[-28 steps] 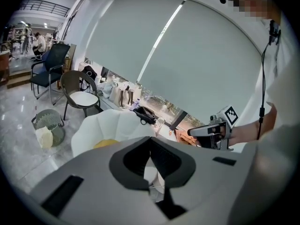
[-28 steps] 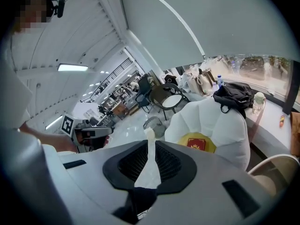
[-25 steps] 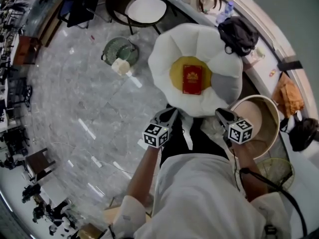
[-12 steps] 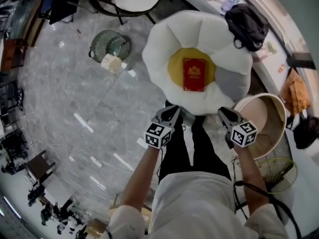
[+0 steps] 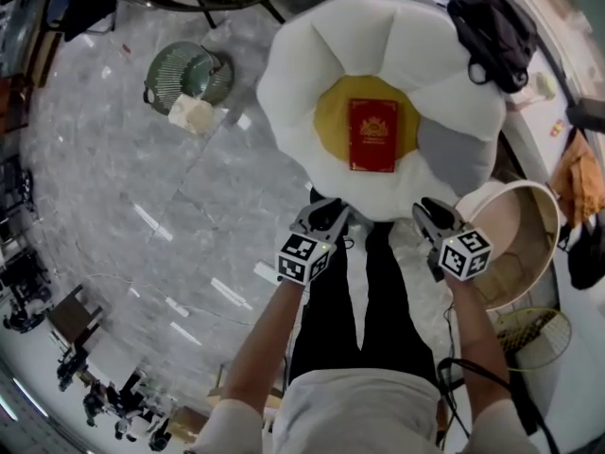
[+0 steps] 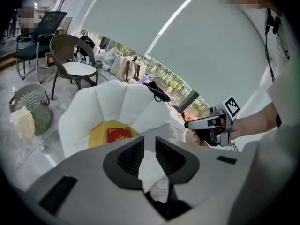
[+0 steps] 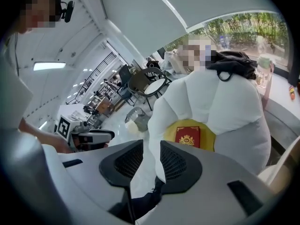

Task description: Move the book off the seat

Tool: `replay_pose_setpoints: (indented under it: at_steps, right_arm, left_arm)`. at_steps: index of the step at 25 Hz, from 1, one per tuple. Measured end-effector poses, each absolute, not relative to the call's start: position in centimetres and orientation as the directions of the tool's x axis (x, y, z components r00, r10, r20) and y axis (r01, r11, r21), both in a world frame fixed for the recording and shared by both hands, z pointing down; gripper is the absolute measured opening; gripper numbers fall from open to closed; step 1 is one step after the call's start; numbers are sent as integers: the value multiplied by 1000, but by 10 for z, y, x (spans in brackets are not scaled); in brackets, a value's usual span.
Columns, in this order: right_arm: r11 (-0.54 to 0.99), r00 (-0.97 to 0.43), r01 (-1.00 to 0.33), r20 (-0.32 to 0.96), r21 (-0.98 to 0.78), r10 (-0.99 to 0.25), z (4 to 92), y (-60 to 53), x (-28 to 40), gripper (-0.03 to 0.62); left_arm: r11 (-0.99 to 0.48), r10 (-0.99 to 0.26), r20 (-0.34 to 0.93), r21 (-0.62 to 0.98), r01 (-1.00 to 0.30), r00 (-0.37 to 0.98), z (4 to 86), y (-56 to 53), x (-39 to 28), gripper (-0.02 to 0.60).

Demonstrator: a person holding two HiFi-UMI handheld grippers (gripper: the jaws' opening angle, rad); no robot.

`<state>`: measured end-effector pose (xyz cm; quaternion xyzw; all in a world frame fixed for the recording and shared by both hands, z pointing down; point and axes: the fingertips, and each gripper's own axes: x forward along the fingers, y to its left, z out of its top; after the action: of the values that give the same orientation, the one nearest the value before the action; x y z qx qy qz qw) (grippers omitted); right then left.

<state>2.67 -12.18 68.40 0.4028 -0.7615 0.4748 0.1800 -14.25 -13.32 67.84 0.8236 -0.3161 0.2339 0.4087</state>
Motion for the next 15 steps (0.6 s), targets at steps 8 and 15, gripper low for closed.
replay_pose_setpoints:
  at_steps: [8,15]
  right_arm:
    - [216,-616,-783,677,-584,-402,776,-126,15,154]
    - [212,-616,-785,698,-582,-365,849,-130,9,176]
  left_arm:
    - [-448,-300,653,547,-707,695,764,-138,-133,101]
    - [-435,-271,672,552,-711,689,838,-140,-128,121]
